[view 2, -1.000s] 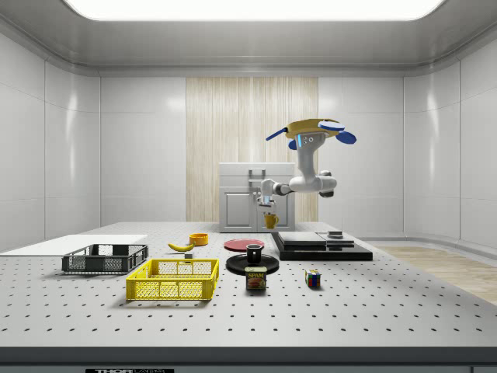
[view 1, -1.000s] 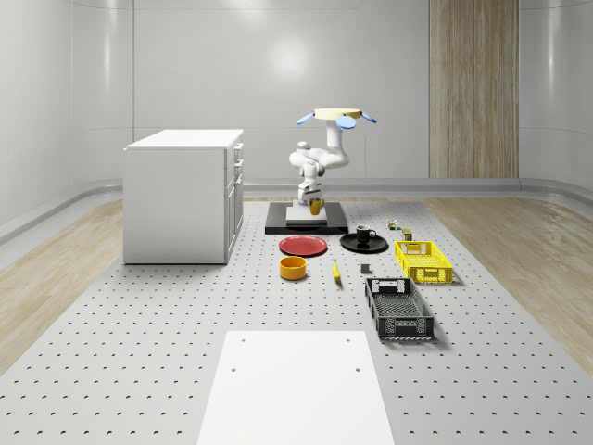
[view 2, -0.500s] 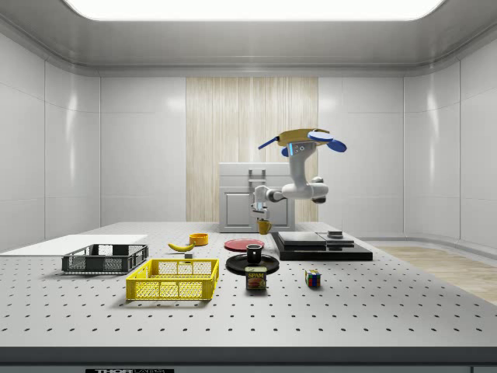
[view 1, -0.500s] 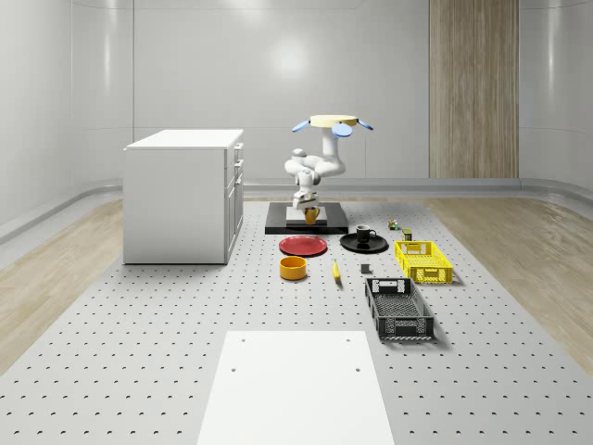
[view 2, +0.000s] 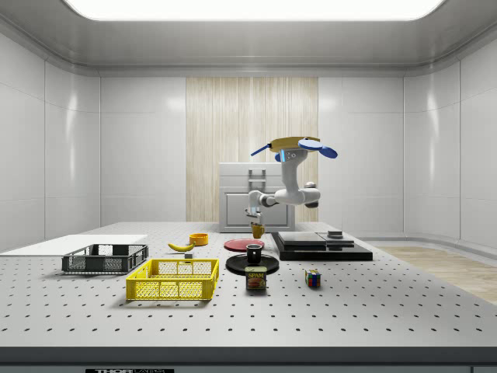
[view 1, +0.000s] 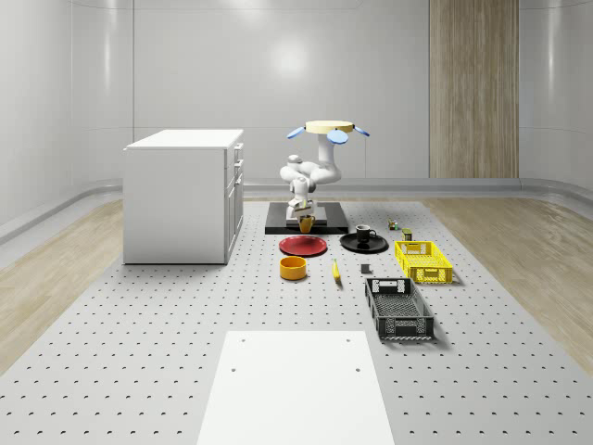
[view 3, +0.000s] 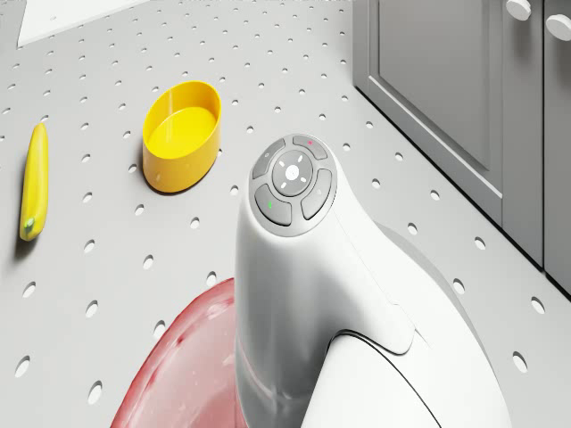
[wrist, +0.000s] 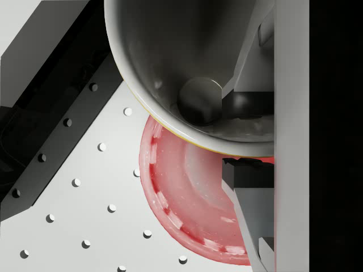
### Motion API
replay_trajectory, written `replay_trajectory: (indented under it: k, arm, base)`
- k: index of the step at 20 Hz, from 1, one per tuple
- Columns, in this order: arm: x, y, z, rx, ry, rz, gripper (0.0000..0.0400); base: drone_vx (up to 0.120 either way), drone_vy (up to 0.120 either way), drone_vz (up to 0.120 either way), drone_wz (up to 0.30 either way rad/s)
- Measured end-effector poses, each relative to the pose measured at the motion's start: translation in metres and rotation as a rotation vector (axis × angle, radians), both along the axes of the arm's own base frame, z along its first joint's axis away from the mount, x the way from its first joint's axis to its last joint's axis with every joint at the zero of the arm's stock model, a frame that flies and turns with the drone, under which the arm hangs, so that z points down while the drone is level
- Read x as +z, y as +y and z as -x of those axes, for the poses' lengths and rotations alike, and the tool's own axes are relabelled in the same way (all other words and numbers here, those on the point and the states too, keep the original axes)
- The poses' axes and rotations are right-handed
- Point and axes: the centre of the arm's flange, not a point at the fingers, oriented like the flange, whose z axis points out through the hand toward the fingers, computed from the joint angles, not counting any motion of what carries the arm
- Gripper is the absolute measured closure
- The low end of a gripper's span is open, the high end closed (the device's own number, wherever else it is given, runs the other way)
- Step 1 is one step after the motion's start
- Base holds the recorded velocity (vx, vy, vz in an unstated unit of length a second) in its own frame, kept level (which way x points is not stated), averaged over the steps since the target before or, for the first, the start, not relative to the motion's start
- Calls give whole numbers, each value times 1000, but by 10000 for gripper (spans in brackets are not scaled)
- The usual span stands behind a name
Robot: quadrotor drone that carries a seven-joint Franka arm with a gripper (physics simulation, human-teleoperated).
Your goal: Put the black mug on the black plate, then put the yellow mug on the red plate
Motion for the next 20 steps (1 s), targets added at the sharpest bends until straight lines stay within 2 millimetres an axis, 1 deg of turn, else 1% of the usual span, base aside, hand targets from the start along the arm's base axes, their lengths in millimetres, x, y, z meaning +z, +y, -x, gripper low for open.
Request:
replay_trajectory:
  k: [4,5,8,15,20]
  arm:
    - [0,0,0,0,0,0,300]
    - [0,0,0,0,0,0,300]
    - [0,-2,-3,0,0,0,300]
    - [0,-15,-21,0,0,0,300]
    - [3,-21,-28,0,0,0,300]
  base:
    - [120,0,0,0]
    - [40,0,0,0]
    - [0,0,0,0]
    - [0,0,0,0]
    - [0,0,0,0]
